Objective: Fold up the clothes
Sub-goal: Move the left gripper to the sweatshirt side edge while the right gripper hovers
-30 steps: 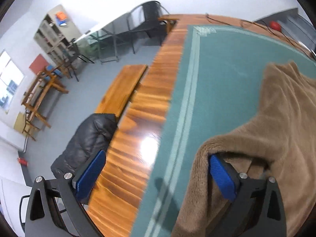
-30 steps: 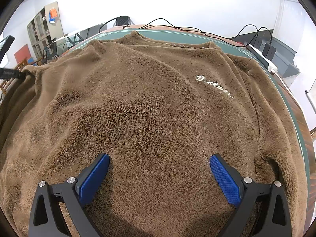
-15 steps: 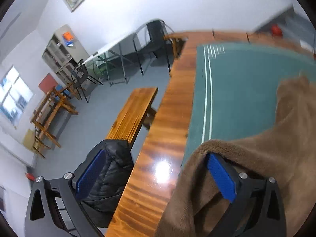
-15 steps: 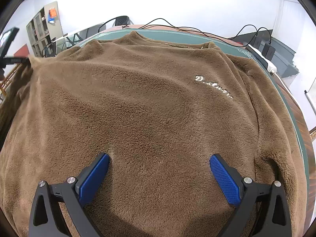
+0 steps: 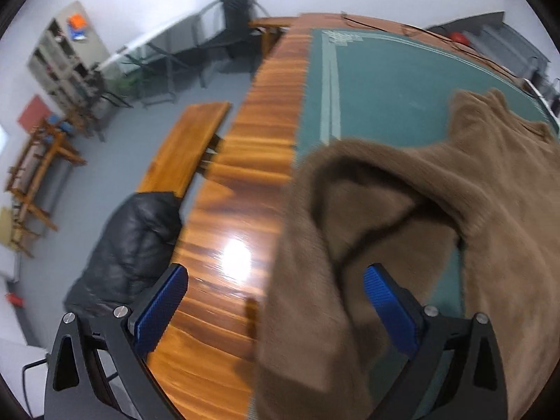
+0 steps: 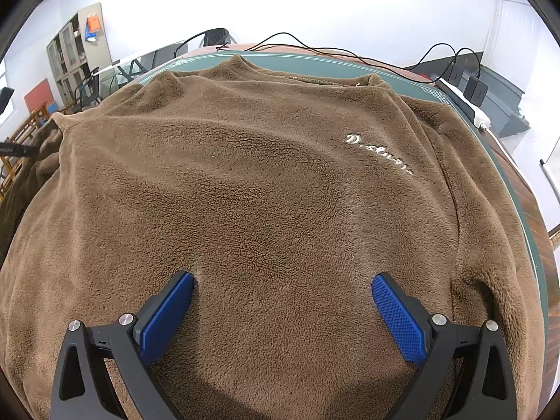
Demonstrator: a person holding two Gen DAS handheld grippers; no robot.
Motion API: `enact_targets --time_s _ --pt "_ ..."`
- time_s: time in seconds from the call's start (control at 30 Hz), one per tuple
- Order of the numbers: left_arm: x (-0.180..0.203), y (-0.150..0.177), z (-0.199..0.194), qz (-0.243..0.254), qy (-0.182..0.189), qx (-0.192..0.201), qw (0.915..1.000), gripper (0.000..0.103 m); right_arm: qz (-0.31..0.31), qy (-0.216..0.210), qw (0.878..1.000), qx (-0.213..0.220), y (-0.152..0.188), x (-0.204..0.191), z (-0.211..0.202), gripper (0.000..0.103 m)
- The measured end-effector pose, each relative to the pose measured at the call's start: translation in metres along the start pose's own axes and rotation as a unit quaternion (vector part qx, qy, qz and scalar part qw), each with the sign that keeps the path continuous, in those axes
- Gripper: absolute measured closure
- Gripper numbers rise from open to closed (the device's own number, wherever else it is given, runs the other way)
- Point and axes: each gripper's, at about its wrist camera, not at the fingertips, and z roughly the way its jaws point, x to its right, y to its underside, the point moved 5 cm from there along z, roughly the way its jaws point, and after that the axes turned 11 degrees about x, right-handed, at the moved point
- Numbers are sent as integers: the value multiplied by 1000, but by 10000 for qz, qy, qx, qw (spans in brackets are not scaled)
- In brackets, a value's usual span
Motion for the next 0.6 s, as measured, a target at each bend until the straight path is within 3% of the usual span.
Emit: enact_targets --time_s 0.13,0.23,0.37,0.47,0.6 --pt "29 4 4 257 74 -74 9996 1 2 0 10000 0 0 0 0 1" --pt "49 4 20 673 -396 -113 9969 0 4 1 10000 0 0 -1 0 1" --pt "53 -15 30 681 -1150 106 9910 0 6 3 10000 1 0 -1 0 1" --pt "39 -34 36 707 -2114 198 9746 0 10 3 10000 0 0 -1 0 1" --pt "25 -54 31 416 -2321 316 9713 0 11 5 10000 1 0 -2 0 1"
